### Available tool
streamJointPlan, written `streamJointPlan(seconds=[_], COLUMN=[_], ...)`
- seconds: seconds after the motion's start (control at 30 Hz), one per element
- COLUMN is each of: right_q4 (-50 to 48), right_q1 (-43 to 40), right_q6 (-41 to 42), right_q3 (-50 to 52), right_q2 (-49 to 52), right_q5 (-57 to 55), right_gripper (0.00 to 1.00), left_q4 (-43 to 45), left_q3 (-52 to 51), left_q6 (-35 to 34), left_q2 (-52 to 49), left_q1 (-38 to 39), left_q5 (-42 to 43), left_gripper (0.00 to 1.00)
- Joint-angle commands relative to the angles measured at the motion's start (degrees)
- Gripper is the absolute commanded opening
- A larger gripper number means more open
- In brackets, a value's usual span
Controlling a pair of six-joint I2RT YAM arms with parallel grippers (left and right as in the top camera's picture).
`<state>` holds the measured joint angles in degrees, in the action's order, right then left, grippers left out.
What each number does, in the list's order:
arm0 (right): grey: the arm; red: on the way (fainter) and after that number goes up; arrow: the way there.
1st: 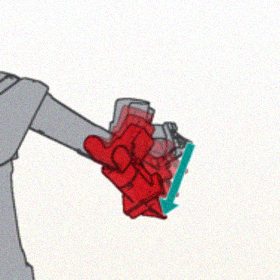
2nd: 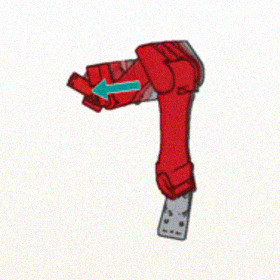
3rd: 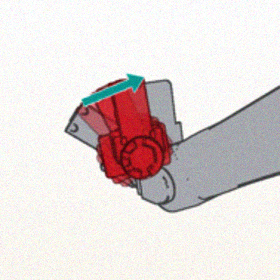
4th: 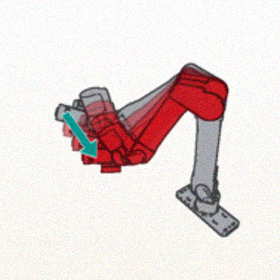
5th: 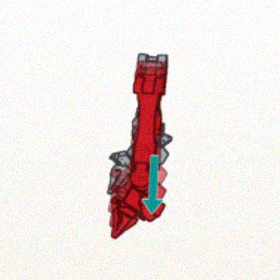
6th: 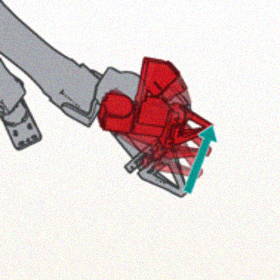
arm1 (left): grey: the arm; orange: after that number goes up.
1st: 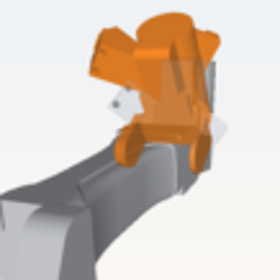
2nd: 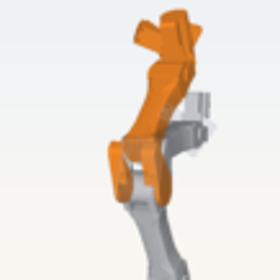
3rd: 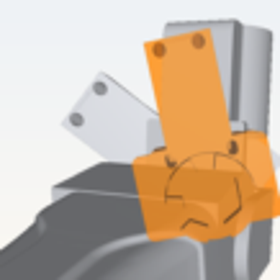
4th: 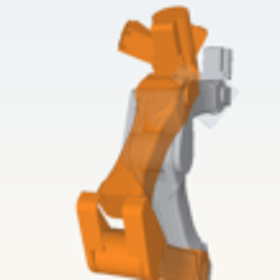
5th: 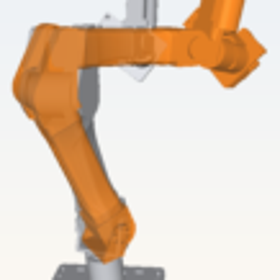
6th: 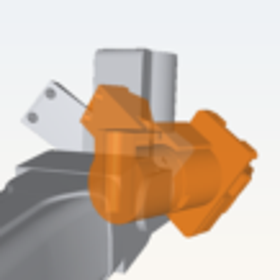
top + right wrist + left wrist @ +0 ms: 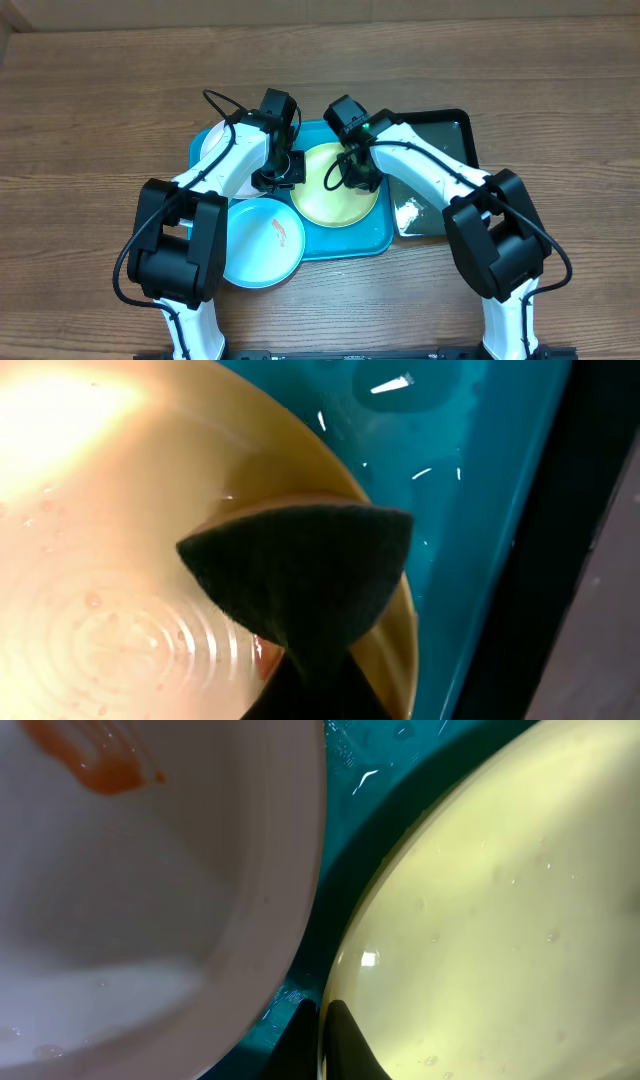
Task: Clean dirty plates on tray and stack at the side
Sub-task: 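Scrub the yellow plate surface with the sponge in right gripper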
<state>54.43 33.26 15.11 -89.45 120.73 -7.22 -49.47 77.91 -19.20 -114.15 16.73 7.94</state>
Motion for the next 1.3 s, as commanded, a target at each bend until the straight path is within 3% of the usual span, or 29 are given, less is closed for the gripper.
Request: streamJointPlan(seconds=[0.0, 0.57, 0.77, 0.97, 1.27], right_q4=[-0.4, -1.2, -0.7, -3.4, -4.8], right_q1=[-1.1, -2.5, -3.9, -3.1, -0.6], right_q6=[-0.1, 1.9, -0.4, -5.8, -9.0], right_q3=[0.2, 0.4, 0.4, 0.4, -4.0], right_q2=[-0.2, 3.9, 6.2, 6.3, 4.6], right_q5=[0.9, 4.9, 14.7, 38.4, 47.9], right_gripper=[0.04, 0.04, 0.04, 0.04, 0.04], left_q4=[0.0, 0.0, 0.0, 0.0, 0.0], left_q3=[-0.5, -0.5, -0.5, -0.5, -0.5], left_q6=[-0.5, -0.5, -0.5, -0.5, -0.5], left_q2=[-0.1, -0.1, -0.1, -0.1, -0.1], left_q1=[-0.6, -0.6, -0.6, -0.6, -0.6], left_q5=[-0.9, -0.9, -0.9, -0.9, -0.9], left_gripper=[0.04, 0.04, 0.04, 0.04, 0.04])
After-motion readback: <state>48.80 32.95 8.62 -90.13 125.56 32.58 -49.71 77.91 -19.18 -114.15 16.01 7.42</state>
